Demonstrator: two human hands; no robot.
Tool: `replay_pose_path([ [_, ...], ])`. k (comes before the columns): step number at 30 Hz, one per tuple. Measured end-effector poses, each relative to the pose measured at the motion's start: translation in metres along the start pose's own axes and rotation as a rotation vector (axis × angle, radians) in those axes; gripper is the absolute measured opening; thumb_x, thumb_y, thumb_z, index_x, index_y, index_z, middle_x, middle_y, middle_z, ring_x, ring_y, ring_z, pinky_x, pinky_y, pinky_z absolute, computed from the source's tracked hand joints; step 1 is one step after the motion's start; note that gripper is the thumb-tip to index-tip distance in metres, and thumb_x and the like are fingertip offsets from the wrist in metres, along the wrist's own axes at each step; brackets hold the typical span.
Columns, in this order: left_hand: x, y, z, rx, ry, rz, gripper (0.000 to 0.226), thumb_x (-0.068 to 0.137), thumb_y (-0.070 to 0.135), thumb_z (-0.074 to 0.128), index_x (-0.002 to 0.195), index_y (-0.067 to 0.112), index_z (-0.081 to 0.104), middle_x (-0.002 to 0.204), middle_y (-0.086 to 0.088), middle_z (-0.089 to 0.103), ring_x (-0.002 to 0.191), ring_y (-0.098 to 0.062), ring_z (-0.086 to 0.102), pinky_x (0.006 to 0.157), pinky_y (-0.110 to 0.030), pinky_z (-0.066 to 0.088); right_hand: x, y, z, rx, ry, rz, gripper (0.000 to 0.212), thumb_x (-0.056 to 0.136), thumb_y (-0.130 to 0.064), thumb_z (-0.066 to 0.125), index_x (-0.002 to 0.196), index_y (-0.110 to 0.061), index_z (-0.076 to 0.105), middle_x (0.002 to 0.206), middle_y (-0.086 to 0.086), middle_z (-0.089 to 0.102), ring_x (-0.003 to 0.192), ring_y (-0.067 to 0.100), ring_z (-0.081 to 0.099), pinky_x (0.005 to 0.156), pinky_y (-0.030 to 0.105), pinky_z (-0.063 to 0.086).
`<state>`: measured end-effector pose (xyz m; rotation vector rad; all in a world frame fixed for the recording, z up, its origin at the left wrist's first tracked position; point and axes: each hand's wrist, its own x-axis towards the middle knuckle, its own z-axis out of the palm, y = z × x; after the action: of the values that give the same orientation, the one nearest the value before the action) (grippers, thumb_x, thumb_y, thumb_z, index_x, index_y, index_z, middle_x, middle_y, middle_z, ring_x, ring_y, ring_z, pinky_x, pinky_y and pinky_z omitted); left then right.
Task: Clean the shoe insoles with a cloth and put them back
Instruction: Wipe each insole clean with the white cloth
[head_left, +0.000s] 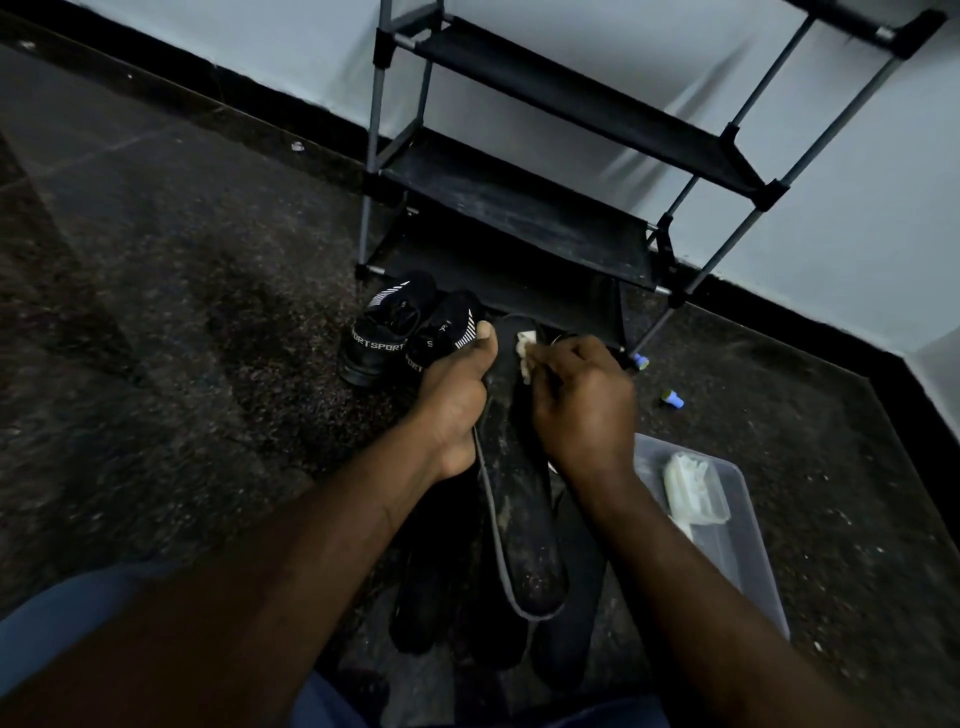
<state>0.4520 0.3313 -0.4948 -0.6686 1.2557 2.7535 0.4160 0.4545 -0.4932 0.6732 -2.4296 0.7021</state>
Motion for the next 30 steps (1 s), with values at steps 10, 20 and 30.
replay_pose_path([
  [10, 0.002, 0.002, -0.007, 0.010, 0.036, 0.035, 0.049, 0.104, 0.049, 0.052, 0.123, 0.009, 0.071, 0.120, -0.014, 0.075, 0.110, -0.027, 0.073, 0.089, -0.037, 0.058, -0.007, -0.029, 0.013, 0.060, -0.014, -0.052, 0.019, 0.093, -0.011, 0.065, 0.106, -0.009, 0.078, 0.088, 0.004, 0.062, 0.075, 0.022, 0.061, 0.065, 0.032, 0.053],
  [20, 0.004, -0.005, -0.002, 0.022, -0.016, 0.004, 0.044, 0.107, 0.045, 0.048, 0.113, 0.009, 0.073, 0.105, -0.013, 0.079, 0.093, -0.026, 0.077, 0.079, -0.038, 0.061, 0.007, 0.002, 0.007, 0.020, 0.056, 0.055, 0.019, 0.089, -0.012, 0.064, 0.098, -0.013, 0.081, 0.088, 0.005, 0.065, 0.077, 0.025, 0.065, 0.070, 0.030, 0.052],
  [30, 0.005, -0.002, -0.005, -0.006, 0.016, 0.020, 0.043, 0.107, 0.040, 0.049, 0.121, 0.005, 0.071, 0.098, -0.013, 0.078, 0.085, -0.023, 0.075, 0.075, -0.034, 0.062, 0.005, -0.010, 0.015, 0.033, -0.008, -0.037, 0.014, 0.092, -0.013, 0.070, 0.102, -0.013, 0.080, 0.090, 0.003, 0.066, 0.079, 0.019, 0.063, 0.071, 0.025, 0.049],
])
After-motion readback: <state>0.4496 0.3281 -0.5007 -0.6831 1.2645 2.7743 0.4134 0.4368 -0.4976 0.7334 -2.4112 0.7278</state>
